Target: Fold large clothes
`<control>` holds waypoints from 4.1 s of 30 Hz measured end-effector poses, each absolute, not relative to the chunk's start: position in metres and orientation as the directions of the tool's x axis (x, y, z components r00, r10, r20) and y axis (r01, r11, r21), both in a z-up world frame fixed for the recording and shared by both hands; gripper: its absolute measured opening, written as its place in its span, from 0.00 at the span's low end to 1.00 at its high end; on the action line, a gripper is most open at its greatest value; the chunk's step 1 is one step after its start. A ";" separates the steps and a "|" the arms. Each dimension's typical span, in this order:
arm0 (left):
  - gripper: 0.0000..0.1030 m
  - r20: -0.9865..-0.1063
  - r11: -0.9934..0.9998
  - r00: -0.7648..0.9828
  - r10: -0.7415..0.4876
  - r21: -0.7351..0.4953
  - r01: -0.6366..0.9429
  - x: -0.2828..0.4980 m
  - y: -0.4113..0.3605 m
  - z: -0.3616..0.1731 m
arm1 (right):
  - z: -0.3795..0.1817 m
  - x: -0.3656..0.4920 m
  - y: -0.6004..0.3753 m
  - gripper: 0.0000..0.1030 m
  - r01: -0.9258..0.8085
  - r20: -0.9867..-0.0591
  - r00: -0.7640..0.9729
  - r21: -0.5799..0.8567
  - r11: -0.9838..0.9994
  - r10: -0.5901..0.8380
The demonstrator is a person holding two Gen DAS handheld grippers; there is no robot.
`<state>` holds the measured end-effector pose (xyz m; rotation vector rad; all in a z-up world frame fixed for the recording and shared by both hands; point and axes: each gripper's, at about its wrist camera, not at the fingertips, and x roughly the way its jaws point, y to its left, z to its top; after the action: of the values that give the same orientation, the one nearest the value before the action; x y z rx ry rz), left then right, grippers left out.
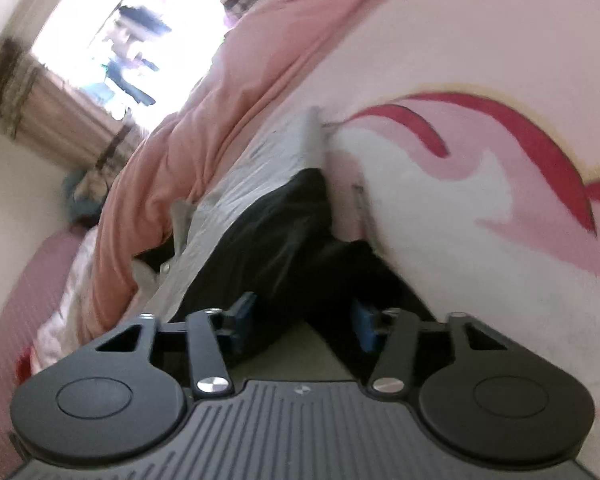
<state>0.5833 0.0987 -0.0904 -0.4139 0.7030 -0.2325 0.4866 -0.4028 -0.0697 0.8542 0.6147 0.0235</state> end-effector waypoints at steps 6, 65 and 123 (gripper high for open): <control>0.30 -0.592 0.918 0.752 -0.290 -0.393 0.045 0.573 0.111 -0.071 | -0.062 0.480 -0.410 0.37 0.253 -0.537 0.800 0.706 0.662 0.267; 0.64 -0.646 0.958 0.707 -0.288 -0.187 0.219 0.578 0.067 -0.072 | -0.033 0.513 -0.354 0.55 0.118 -0.533 0.842 0.331 0.936 0.082; 0.91 -0.528 0.710 0.584 -0.616 -0.693 0.122 0.220 0.207 -0.110 | -0.086 0.192 -0.405 0.79 -0.085 -0.458 0.683 0.723 0.685 0.568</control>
<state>0.2199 0.2066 -0.1099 -0.6561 0.8446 -0.4685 0.1924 -0.4048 -0.0862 0.7311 0.7340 0.4049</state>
